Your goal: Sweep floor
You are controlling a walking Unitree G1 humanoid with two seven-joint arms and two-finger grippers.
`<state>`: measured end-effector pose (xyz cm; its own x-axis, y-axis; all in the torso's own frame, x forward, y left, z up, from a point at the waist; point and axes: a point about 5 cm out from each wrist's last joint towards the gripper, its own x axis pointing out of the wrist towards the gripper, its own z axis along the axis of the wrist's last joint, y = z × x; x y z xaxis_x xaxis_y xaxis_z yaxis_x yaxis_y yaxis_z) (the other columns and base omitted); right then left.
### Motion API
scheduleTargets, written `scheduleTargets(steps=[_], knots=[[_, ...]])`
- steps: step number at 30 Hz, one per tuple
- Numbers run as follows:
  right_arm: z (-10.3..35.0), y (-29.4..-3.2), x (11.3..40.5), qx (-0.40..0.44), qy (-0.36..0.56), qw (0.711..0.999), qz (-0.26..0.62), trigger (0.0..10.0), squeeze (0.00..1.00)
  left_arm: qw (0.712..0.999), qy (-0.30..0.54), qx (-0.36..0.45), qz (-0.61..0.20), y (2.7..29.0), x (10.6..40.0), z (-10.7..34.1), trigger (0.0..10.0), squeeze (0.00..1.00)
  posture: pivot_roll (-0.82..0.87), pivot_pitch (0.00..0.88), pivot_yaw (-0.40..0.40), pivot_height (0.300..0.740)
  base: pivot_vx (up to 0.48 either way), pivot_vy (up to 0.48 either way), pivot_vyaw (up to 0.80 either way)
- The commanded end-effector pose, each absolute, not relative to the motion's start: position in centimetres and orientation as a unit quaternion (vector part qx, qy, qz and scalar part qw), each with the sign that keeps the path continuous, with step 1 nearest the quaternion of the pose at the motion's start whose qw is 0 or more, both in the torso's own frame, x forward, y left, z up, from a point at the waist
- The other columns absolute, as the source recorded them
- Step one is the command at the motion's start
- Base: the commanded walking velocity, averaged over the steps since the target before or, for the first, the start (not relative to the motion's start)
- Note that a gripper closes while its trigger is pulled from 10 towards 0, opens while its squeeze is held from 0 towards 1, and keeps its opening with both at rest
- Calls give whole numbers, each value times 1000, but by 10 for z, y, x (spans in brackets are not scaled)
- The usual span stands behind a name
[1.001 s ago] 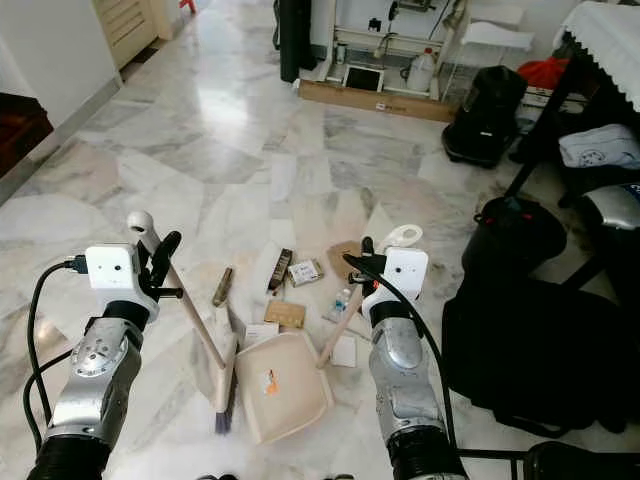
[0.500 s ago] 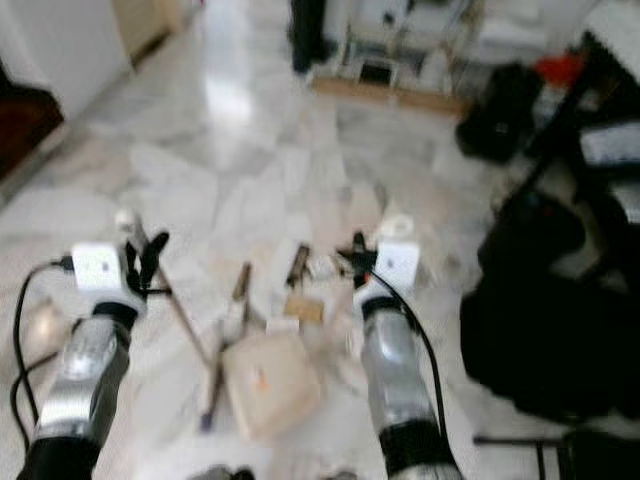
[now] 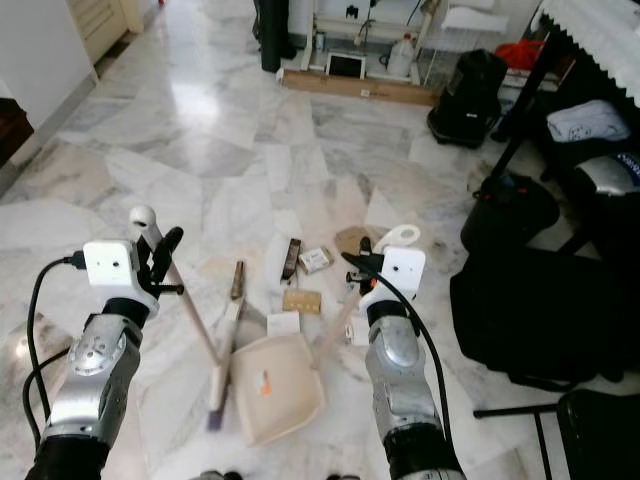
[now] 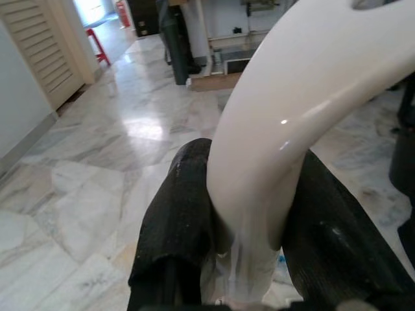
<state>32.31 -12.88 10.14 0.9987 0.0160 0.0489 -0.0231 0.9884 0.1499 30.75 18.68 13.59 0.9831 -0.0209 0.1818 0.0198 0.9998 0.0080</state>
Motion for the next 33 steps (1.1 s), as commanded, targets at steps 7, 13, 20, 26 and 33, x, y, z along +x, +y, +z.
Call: scheduleTargets(steps=[7,13,20,26,33], knots=[[108,-130,325,79,-39,996,5,10000,0,994,-104,-15,-35,177,306,144,10000,0,6,135,-70,740,0,148,0],[108,-130,325,78,-39,996,5,10000,0,994,-103,-17,-37,177,306,144,10000,0,5,136,-71,740,0,404,0],[108,-129,325,78,-39,996,7,10000,0,994,-102,-17,-39,176,306,144,10000,0,5,136,-72,740,0,424,0],[108,-129,325,76,-40,996,9,10000,0,993,-104,-20,-43,174,306,145,10000,0,7,138,-73,740,0,423,0],[108,-129,325,74,-40,996,9,10000,0,993,-101,-23,-50,171,306,145,10000,0,5,137,-73,740,0,421,0]])
